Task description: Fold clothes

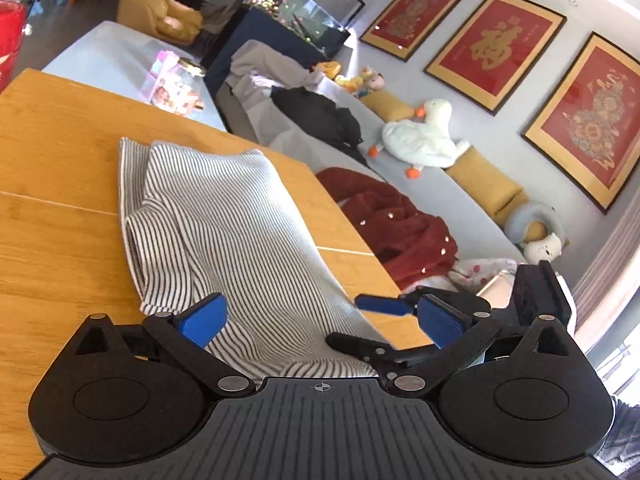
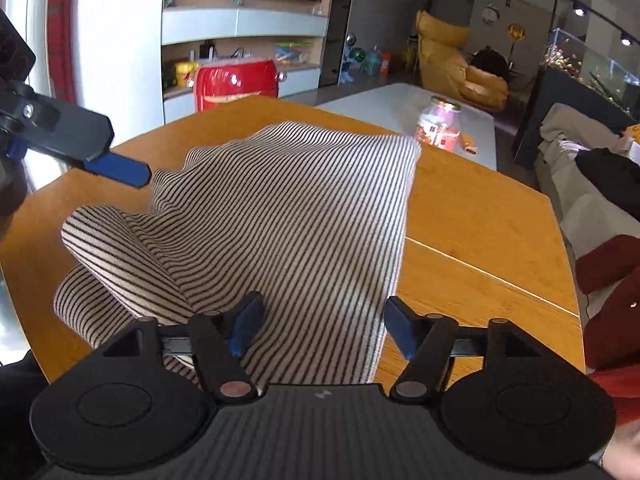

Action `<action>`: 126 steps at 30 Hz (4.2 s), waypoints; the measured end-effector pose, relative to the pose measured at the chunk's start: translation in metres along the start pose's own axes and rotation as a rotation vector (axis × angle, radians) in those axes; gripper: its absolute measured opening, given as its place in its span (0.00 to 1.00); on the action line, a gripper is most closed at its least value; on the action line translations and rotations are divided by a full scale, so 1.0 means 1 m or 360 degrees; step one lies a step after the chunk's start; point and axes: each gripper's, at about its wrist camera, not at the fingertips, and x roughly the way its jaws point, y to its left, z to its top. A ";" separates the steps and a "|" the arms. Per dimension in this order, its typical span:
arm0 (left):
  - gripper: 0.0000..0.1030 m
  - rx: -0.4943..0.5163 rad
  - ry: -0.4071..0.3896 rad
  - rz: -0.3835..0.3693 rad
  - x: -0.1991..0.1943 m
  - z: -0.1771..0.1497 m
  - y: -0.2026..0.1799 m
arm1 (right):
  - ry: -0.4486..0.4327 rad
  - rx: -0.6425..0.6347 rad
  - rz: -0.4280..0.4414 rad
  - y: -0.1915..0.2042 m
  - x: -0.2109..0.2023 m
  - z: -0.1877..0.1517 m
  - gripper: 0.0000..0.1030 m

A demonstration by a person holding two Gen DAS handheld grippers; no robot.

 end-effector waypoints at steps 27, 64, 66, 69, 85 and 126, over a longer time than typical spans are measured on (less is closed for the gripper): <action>1.00 0.0515 0.0286 0.0514 0.001 -0.037 -0.045 | -0.0096 -0.0068 0.0062 0.006 -0.035 -0.018 0.71; 1.00 0.0807 0.0332 0.0771 -0.001 -0.052 -0.041 | -0.0037 -0.0287 0.0331 0.047 -0.029 -0.008 0.70; 1.00 0.0736 0.0285 0.0751 -0.007 -0.045 -0.039 | -0.0073 -0.0411 0.0301 0.056 -0.036 -0.012 0.77; 1.00 0.0653 0.0257 0.0725 -0.011 -0.038 -0.035 | -0.0101 -0.0602 0.0244 0.070 -0.039 -0.022 0.81; 1.00 0.0235 0.0024 0.0328 -0.050 0.007 -0.015 | -0.0132 -0.0863 -0.0009 0.078 -0.007 -0.024 0.37; 0.92 0.0263 0.0010 0.0256 -0.048 0.046 0.059 | 0.0009 -0.0831 0.0480 -0.010 0.046 0.145 0.27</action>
